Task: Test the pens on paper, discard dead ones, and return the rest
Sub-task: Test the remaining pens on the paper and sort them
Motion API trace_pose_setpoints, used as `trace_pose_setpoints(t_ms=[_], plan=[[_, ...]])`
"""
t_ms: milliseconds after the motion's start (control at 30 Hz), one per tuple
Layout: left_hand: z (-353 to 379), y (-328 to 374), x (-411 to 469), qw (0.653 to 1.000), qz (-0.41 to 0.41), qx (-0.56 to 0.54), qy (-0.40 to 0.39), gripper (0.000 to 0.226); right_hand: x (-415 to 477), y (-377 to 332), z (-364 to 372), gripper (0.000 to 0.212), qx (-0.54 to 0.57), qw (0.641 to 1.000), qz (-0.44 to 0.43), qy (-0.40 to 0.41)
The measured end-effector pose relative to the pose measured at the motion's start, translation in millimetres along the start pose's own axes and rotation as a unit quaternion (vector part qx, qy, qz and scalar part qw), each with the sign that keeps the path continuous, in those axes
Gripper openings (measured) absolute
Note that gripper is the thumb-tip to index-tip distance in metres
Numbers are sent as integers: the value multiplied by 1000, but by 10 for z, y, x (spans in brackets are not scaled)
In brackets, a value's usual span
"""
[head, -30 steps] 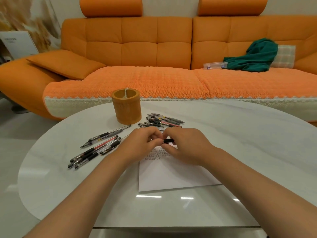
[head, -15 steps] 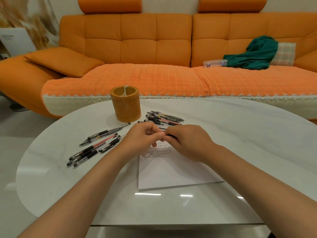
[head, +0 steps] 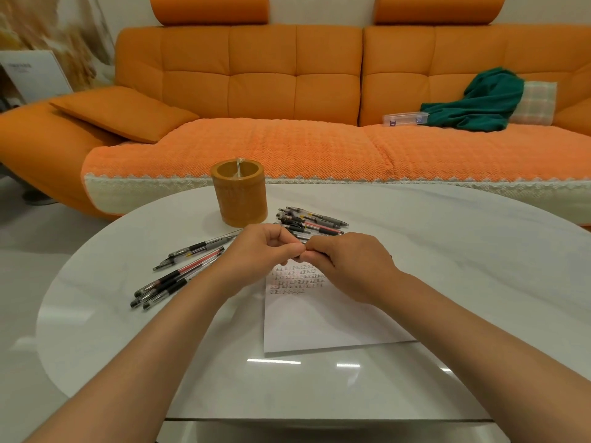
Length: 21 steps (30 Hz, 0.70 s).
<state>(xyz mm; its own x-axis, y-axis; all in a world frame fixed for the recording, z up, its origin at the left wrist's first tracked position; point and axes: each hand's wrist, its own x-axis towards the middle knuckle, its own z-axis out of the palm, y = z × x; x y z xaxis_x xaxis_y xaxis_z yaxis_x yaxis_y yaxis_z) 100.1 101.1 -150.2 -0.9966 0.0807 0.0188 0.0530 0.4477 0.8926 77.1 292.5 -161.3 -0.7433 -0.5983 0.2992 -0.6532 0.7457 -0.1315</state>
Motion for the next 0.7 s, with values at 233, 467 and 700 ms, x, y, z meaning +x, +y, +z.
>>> trace_pose_setpoints(t_ms=[233, 467, 700], plan=[[-112, -128, 18, 986, 8, 161, 47, 9, -51, 37, -2, 29, 130, 985, 78, -79], [-71, -158, -40, 966, 14, 257, -27, 15, -14, 12, -17, 46, 462, 864, 197, -39], [-41, -222, -12, 956, 24, 288, -49, 14, -78, -46, 10, 8, 559, 814, 153, -41]])
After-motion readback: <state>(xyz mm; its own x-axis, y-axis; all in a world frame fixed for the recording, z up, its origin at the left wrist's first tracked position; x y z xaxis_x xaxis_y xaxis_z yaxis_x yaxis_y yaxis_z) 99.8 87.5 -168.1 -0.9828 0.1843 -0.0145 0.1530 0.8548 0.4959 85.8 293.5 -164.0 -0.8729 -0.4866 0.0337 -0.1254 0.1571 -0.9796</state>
